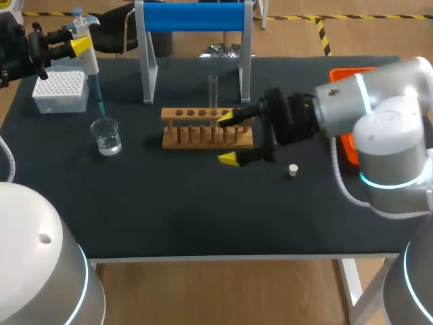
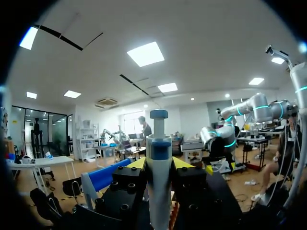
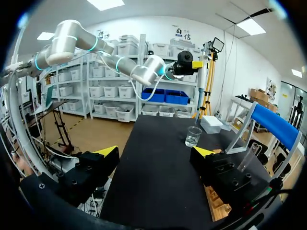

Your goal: Invert the test tube, pick up the pipette, mount the tip to pipette, aspirate from beaker and dispense into the tube, eject the tip, return the pipette, and cap with the stopper.

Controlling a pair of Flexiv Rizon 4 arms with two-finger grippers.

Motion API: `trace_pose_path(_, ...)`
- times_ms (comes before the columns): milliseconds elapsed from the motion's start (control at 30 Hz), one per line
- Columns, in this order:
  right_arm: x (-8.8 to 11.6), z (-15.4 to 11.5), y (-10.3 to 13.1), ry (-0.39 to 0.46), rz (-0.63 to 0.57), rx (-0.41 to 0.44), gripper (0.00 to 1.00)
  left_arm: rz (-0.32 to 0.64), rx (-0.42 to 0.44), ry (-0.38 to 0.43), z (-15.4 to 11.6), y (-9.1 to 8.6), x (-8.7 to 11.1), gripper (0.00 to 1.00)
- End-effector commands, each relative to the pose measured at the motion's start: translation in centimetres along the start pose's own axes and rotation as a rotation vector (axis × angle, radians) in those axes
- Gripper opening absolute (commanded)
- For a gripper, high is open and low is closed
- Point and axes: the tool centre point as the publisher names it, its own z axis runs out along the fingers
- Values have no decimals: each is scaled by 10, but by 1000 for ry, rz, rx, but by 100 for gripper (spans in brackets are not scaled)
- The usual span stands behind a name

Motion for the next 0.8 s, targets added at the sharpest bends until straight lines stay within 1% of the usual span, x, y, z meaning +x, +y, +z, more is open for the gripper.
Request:
trace_pose_path(33,-2,54,21,-55,17,63,100,1,1,2,0,0,0,0)
trace_pose_path(200,-2,90,37,-89,7,93,100,1,1,2,0,0,0,0)
trace_pose_path(367,-9,115,41,-115,7,101,100,1,1,2,0,0,0,0)
trace_pose_path(500,-12,128,40,-159,0,123,100,1,1,2,0,0,0,0)
trace_pose_path(567,-16,132,38,-202,2,139,100,1,1,2,0,0,0,0)
trace_pose_path(633,-19,136,36,-204,7,138,100,1,1,2,0,0,0,0)
trace_pose_path(800,-24,144,27,-249,25,145,100,1,1,2,0,0,0,0)
